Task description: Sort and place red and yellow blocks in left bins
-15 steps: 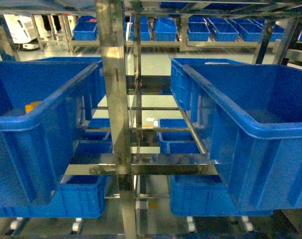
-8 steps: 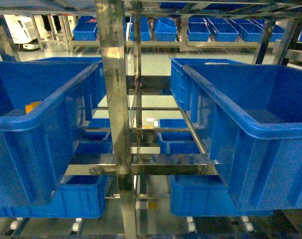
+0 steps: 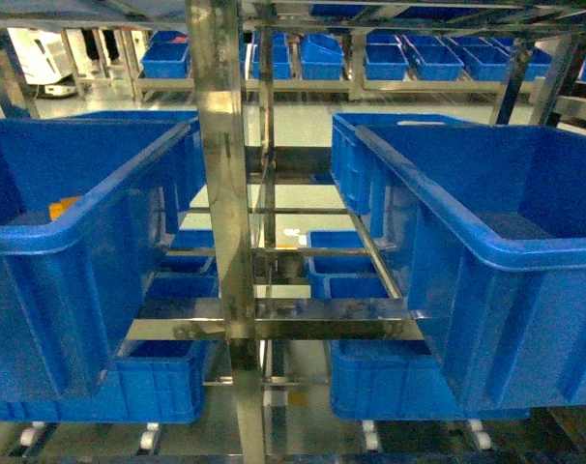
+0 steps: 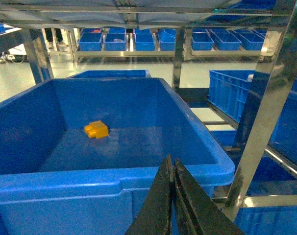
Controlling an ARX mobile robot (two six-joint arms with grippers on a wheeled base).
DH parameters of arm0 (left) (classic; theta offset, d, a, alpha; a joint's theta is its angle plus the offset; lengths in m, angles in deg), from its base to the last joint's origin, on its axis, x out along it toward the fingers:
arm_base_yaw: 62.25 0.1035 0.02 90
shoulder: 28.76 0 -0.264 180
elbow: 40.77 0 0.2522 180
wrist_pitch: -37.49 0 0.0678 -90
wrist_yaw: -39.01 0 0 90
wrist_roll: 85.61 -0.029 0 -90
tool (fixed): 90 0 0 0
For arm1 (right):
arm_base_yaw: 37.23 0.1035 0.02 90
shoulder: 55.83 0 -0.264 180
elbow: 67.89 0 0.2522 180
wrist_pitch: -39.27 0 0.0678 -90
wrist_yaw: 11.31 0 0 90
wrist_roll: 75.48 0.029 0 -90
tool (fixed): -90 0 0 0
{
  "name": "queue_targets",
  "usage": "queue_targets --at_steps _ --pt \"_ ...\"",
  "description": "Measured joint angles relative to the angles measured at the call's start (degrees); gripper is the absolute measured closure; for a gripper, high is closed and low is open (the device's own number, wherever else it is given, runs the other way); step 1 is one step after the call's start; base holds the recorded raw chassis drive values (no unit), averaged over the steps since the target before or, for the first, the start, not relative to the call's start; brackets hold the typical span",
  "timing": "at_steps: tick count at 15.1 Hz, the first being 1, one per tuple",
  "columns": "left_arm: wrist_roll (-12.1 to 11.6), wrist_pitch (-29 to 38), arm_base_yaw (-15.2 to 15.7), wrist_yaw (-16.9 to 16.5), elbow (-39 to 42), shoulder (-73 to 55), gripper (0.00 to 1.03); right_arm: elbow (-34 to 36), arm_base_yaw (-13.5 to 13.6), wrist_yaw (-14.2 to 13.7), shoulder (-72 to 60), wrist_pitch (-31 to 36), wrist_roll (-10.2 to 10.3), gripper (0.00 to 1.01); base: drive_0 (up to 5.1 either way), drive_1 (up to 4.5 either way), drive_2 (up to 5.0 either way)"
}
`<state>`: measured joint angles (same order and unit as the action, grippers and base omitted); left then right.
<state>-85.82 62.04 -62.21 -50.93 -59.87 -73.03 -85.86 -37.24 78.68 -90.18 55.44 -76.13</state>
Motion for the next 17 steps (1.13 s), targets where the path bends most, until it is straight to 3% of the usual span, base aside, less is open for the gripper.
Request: queue_targets --at_steps 3,4,17 --pt "0.0 -4.8 0.0 0.0 2.2 7.1 1.01 1.6 0.0 0.0 5.8 -4.4 0.0 0.99 0.0 0.00 0.0" --pt "0.0 -3.2 0.0 0.0 3.5 8.1 1.01 2.7 0.0 0.0 7.1 -3.2 0.0 0.99 0.0 0.00 0.0" --pt "0.0 -25.5 0.0 0.0 4.5 31.6 1.01 3.4 0.0 0.0 26.4 -22.9 0.0 0.99 0.0 0.00 0.0"
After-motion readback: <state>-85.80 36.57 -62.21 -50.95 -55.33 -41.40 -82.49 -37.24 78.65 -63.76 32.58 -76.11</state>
